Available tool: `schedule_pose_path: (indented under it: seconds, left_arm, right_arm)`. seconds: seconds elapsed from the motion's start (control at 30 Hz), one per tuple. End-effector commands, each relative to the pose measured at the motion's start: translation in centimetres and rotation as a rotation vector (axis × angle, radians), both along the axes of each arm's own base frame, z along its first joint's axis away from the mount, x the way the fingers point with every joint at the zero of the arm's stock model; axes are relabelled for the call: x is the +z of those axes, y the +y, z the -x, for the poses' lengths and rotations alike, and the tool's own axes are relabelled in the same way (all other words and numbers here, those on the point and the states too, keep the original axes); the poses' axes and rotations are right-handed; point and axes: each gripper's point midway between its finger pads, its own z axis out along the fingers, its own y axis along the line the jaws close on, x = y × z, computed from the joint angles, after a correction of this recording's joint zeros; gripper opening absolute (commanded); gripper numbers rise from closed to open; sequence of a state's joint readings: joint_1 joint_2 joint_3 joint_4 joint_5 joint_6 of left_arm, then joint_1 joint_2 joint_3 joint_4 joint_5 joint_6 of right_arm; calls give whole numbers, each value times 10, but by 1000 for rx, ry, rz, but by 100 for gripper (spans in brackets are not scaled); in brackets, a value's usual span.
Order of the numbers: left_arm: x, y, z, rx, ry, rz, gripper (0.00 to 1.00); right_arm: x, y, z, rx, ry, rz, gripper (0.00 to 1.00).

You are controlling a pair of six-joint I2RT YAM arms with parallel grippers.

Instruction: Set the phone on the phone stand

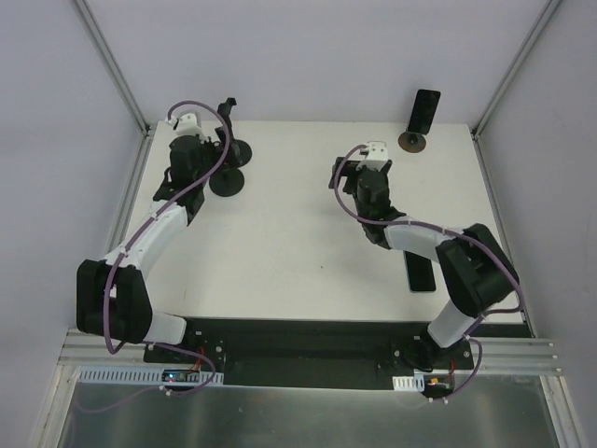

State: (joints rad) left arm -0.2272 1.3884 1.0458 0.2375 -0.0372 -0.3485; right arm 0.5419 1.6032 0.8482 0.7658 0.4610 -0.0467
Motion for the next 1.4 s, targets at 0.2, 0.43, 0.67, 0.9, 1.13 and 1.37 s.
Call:
schedule_pose_path:
  seconds: [0.2, 0.43, 0.67, 0.9, 1.13, 1.37]
  left_arm:
    - [-11, 58, 6, 211, 5, -167, 80]
    - [-15, 55, -13, 181, 24, -228, 58]
    - [-25, 48, -32, 141, 54, -266, 55]
    - [-28, 48, -39, 132, 66, -287, 43]
    - [-33, 43, -39, 94, 79, -303, 19]
    - [-28, 21, -29, -45, 55, -280, 0]
  right_arm:
    - [5, 80, -25, 279, -4, -79, 96]
    - [3, 81, -22, 309, 19, -23, 96]
    - [-7, 74, -17, 305, 52, 55, 96]
    - [-9, 68, -20, 278, 53, 69, 96]
    - [-9, 64, -20, 259, 51, 75, 96]
    - [-8, 56, -19, 228, 47, 99, 96]
